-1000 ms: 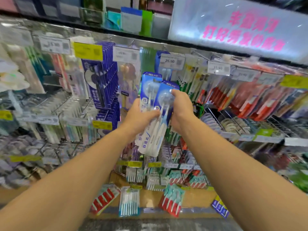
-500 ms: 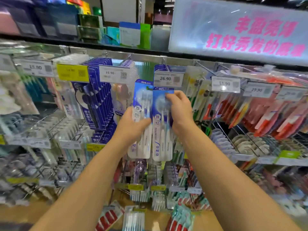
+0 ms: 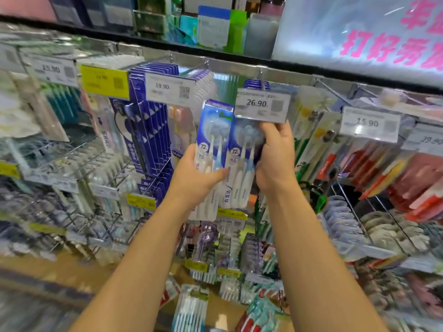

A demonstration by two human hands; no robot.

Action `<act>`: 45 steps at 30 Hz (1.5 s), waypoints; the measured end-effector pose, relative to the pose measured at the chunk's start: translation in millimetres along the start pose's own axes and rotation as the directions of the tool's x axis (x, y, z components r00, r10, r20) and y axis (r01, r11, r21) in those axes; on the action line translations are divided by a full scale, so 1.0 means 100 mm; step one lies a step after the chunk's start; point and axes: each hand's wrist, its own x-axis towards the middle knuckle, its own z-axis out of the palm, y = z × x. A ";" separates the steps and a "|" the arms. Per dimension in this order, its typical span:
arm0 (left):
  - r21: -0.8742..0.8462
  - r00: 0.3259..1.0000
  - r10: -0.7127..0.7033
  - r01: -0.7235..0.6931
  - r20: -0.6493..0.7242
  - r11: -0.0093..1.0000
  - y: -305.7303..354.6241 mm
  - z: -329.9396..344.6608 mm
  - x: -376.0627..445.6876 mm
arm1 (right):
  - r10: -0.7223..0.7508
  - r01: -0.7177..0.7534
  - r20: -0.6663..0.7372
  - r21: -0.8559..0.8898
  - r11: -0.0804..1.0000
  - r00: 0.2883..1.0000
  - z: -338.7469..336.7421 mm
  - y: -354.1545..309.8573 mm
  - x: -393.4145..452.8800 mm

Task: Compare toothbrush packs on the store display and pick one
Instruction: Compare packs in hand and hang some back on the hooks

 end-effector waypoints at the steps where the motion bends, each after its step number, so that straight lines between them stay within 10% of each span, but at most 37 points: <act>1: 0.008 1.000 0.002 -0.002 -0.011 1.000 -0.01 0.01 0.01 | 0.003 -0.003 0.012 0.012 1.000 1.000 0.00 0.00 0.01; 13: 0.002 1.000 0.016 -0.016 -0.026 1.000 -0.01 0.02 0.17 | 0.019 -0.025 0.089 0.073 0.997 0.996 -0.10 -0.09 0.12; 31: -0.064 0.992 0.013 -0.005 0.127 0.998 -0.02 -0.05 0.26 | -0.162 0.109 -0.308 -0.181 0.977 0.938 0.05 0.08 0.29; 45: -0.295 0.981 -0.078 0.128 0.176 0.947 -0.09 -0.10 0.12 | -0.045 -0.056 -0.411 -0.229 0.972 0.911 0.11 -0.04 0.23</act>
